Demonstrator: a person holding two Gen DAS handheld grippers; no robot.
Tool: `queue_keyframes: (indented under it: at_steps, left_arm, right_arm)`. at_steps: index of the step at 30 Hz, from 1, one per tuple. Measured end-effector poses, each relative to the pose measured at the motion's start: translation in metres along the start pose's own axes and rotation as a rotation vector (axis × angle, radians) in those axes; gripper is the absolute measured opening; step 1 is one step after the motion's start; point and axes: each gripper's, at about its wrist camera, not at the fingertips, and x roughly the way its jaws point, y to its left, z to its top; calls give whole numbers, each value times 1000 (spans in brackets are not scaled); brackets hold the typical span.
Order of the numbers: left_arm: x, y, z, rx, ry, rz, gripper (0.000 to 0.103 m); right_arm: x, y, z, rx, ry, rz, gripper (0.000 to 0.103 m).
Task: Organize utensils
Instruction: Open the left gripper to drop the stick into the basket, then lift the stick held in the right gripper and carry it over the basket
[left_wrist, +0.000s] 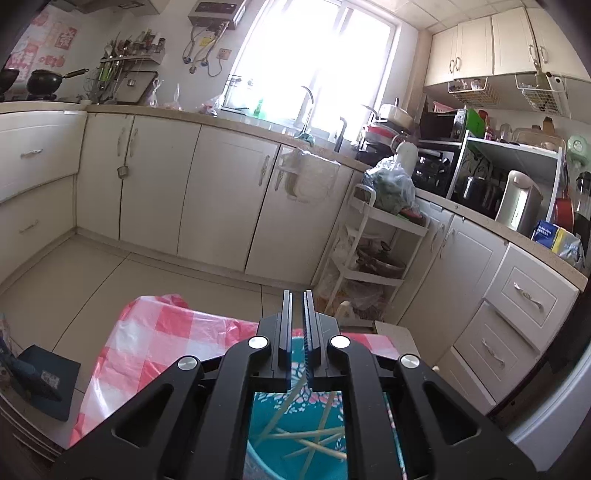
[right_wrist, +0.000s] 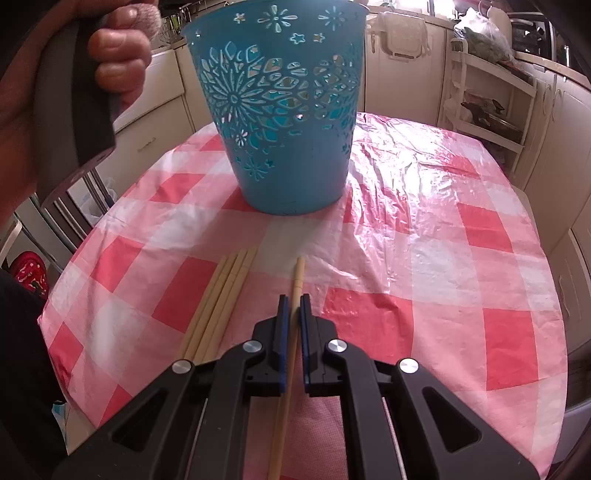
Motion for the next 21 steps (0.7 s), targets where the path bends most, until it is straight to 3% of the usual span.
queue_keyframes:
  at_steps: [3,5,9,11,16,21]
  left_arm:
    - [-12,7,-9,13,45,22,20]
    - [-26,16,-11,2,58,49,43]
    - [-62,41,-17,-42,71,89,60]
    - [-77,52,-22,-63,69,118,69]
    - [-80,90,-40,-176,155,164,73]
    - [-72,101,-48,-191,195,197,73]
  right_arm:
    - [-1,0,0,-1,-1,0,6]
    - [-1,-4,0,23,3,23,7]
    - [-2,-27,-2,165,27,143,8]
    - [-3,-28,-2,171,25,148,8]
    - [-5,-9,-2,69,15,69,12]
    - [-4,9,-3,-51,6,-25,14]
